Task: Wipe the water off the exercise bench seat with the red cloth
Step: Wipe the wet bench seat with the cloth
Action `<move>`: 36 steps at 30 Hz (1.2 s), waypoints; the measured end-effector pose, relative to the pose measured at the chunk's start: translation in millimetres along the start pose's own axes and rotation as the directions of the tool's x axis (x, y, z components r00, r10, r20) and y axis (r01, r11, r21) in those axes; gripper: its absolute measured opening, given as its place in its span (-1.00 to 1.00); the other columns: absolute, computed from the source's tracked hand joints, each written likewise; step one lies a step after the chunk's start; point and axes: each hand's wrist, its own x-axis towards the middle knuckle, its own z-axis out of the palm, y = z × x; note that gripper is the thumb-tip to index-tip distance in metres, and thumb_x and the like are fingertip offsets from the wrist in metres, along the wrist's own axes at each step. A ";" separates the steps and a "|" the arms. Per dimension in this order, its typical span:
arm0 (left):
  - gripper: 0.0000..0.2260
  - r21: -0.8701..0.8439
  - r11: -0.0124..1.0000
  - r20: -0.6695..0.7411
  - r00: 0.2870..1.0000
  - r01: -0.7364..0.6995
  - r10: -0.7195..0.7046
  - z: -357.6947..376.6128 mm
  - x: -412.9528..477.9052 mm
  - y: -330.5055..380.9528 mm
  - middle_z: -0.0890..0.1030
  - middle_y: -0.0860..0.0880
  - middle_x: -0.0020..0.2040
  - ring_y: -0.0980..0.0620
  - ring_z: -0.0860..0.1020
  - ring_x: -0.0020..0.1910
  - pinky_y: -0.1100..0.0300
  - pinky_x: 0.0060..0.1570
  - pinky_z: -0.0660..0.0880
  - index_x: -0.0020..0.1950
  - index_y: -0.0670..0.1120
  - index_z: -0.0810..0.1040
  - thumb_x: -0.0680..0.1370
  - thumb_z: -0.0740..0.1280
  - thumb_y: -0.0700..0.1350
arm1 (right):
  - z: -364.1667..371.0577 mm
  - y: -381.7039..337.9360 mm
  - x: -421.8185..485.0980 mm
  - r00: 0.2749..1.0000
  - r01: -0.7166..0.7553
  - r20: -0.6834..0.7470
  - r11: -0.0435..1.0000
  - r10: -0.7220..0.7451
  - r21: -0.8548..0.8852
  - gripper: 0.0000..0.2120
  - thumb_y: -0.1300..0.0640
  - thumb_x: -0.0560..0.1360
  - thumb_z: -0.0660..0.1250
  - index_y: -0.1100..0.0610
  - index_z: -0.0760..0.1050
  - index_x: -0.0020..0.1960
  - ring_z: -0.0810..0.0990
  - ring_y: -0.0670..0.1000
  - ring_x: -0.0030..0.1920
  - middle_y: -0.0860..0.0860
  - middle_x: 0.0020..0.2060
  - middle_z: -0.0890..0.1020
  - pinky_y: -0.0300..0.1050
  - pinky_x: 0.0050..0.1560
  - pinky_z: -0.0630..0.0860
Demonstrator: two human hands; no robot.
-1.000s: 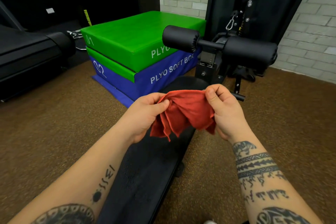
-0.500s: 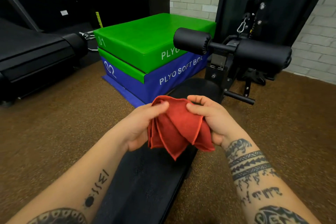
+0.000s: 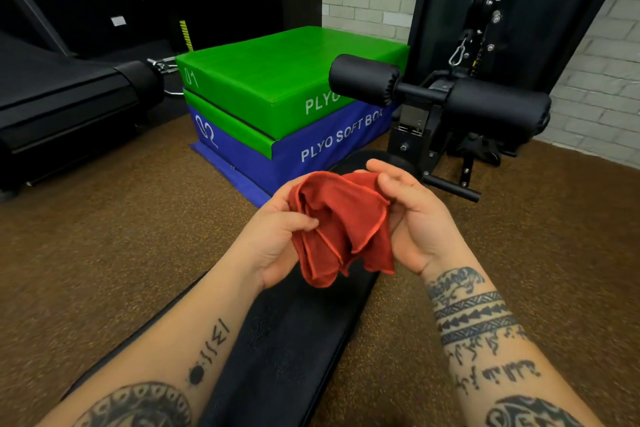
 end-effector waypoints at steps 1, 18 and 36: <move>-0.49 -0.044 0.999 0.003 1.000 0.029 -0.029 -3.1 0.2 2.6 0.63 -0.18 0.16 -0.18 0.58 0.17 -0.20 0.30 0.45 0.32 -0.11 0.51 0.44 0.14 -0.46 | -0.7 -2.2 -0.3 1.000 0.017 -0.002 1.000 -0.017 0.002 -0.77 0.24 0.41 0.32 0.18 0.59 0.06 0.73 0.07 -0.06 0.15 -0.07 0.73 -0.01 -0.01 0.66; -0.83 0.479 0.875 0.004 0.997 -0.072 0.080 -40.4 -14.5 25.5 0.66 -0.09 -0.15 -0.01 0.60 -0.17 0.12 -0.13 0.54 -0.01 -0.10 0.62 0.43 0.50 -0.19 | 10.4 7.7 21.0 0.925 0.259 -0.172 0.894 -0.339 -0.365 -0.83 0.35 0.54 0.35 0.11 0.54 0.01 0.70 0.02 -0.11 0.12 -0.16 0.75 -0.09 0.02 0.61; -0.76 0.774 0.548 -0.532 0.795 0.317 0.291 -143.5 26.9 -17.5 0.67 -0.02 0.09 -0.07 0.61 0.07 -0.04 0.15 0.55 0.16 0.10 0.58 0.54 0.23 -0.02 | 38.2 189.2 48.4 0.953 0.265 0.182 -0.380 0.242 -0.886 -0.40 -0.35 0.57 -0.03 -0.24 0.01 0.57 -0.22 0.23 0.59 -0.12 0.62 -0.02 0.41 0.44 -0.28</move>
